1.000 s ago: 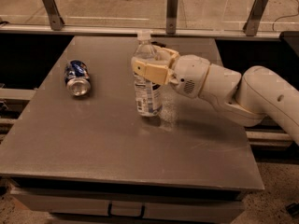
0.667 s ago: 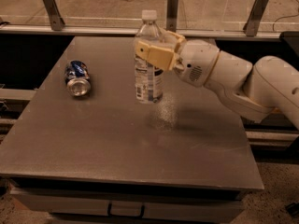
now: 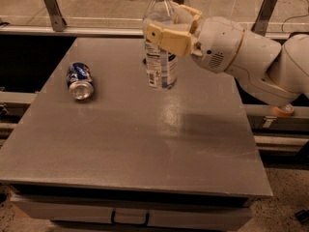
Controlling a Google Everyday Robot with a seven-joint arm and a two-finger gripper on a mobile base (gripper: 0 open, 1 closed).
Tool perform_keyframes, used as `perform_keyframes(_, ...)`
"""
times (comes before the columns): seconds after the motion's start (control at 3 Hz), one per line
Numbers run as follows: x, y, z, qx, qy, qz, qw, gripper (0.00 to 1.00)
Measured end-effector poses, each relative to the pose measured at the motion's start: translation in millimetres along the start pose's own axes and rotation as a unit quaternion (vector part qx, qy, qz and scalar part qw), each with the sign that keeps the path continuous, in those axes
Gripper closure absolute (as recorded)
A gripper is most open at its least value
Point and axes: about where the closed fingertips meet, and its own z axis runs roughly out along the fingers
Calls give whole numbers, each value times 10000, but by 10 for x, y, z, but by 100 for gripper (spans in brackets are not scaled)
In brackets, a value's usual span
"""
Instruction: Place blue plastic bottle upright
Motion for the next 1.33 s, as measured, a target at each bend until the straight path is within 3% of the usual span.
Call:
perform_keyframes(0.33,150,21,-29,-294,-187,-266,9990,100)
perform_keyframes(1.0,696,75,-149,-594,-161,-429,9972,100)
perform_keyframes(1.33,867,121,-164,-836,-95,-585,9947,82)
